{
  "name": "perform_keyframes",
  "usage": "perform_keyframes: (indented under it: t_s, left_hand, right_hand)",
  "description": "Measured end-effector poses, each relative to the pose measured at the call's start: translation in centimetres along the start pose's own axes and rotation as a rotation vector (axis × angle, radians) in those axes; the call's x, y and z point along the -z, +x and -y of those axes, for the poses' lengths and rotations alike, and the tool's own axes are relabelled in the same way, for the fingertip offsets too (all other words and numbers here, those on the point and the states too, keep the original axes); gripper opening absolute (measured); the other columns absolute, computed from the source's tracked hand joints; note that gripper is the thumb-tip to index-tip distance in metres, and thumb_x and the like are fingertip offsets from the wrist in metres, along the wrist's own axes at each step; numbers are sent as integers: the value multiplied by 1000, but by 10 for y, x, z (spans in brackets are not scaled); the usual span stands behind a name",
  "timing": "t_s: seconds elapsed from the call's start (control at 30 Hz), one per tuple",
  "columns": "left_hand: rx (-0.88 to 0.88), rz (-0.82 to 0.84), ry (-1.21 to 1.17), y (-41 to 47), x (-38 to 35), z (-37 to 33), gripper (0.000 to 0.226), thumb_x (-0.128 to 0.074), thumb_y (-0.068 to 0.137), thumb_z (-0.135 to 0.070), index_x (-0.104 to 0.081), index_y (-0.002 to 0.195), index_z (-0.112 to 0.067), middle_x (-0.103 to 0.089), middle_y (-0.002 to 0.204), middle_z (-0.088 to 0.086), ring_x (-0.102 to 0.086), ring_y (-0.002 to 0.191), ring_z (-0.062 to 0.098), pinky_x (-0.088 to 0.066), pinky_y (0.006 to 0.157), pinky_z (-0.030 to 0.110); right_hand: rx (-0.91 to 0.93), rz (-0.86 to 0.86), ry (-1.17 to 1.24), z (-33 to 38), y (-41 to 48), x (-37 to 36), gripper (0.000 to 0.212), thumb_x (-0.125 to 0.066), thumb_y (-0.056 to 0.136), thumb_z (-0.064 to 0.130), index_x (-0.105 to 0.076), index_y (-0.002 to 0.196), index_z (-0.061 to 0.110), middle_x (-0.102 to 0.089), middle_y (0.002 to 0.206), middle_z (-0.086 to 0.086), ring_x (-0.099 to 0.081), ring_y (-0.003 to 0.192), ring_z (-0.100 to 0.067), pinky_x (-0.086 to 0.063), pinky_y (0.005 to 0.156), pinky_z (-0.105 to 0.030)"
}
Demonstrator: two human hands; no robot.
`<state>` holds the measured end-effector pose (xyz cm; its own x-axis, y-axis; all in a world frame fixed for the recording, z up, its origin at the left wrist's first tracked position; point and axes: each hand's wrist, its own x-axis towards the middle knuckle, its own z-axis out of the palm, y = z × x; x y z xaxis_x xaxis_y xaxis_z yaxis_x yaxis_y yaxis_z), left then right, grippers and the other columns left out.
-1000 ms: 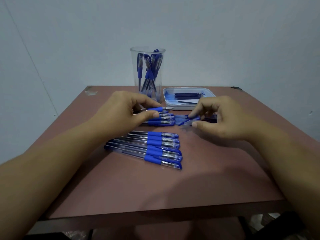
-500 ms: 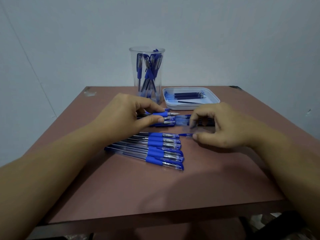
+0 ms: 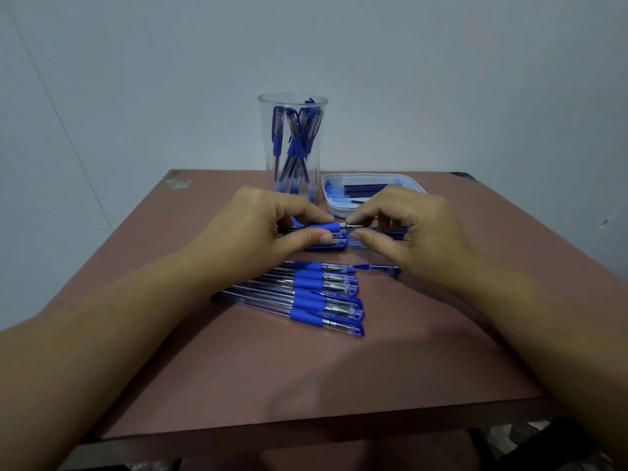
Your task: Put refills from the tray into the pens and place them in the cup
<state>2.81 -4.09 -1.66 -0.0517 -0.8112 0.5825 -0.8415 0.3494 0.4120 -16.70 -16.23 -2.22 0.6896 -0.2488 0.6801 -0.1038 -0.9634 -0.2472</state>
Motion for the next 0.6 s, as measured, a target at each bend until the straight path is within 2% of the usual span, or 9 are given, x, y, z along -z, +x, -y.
perform_keyframes:
  t_s: [0.13, 0.23, 0.3, 0.37, 0.43, 0.53, 0.6]
  left_hand:
    - [5, -10, 15, 1, 1, 1, 24, -60, 74, -59, -65, 96, -52, -62, 73, -37, -62, 67, 5, -45, 59, 13]
    - [2, -29, 22, 1, 1, 2, 28, -61, 74, -61, -68, 98, -49, -67, 77, -27, -63, 66, 10, -48, 59, 21]
    - [-1, -29, 29, 1, 1, 1, 28, -61, 73, -61, -68, 98, -49, -65, 76, -34, -63, 67, 9, -47, 58, 17]
    - [5, -27, 34, 1, 2, 2, 28, -61, 73, -60, -68, 98, -48, -60, 76, -42, -62, 67, 8, -45, 59, 13]
    - [13, -28, 37, 1, 2, 3, 30, -64, 74, -56, -72, 99, -42, -60, 76, -43, -62, 67, 7, -43, 59, 10]
    - [11, -32, 45, 1, 2, 4, 32, -64, 75, -54, -74, 101, -38, -61, 74, -41, -62, 67, 7, -42, 60, 9]
    - [6, -29, 42, 1, 2, 3, 32, -63, 74, -57, -72, 101, -40, -60, 73, -41, -62, 68, 6, -42, 60, 8]
  right_hand:
    - [-52, 8, 34, 4, -2, 1, 20, -70, 82, 29, -63, 100, 25, -59, 90, 22, -55, 81, 0, -38, 70, -9]
    - [-74, 9, 34, 3, -2, 1, 11, -65, 89, 31, -66, 97, 24, -60, 86, 21, -55, 80, 0, -36, 69, -8]
    - [-50, 9, 7, 2, -1, 0, 5, -67, 88, 27, -67, 93, 24, -60, 84, 19, -54, 75, -2, -36, 68, -9]
    - [-26, 8, -4, 4, -1, 0, 12, -72, 84, 23, -65, 93, 25, -58, 85, 22, -53, 75, -1, -36, 68, -9]
    - [-20, 3, 1, 6, -2, 1, 18, -72, 82, 25, -61, 96, 29, -57, 88, 23, -52, 77, 2, -36, 68, -9]
    - [-55, 7, 33, 4, -2, 0, 10, -65, 88, 32, -65, 95, 26, -60, 86, 18, -54, 79, 2, -36, 68, -10]
    - [-51, 14, 19, 1, 0, -1, 9, -64, 90, 30, -68, 92, 22, -62, 84, 12, -54, 76, -2, -38, 67, -13]
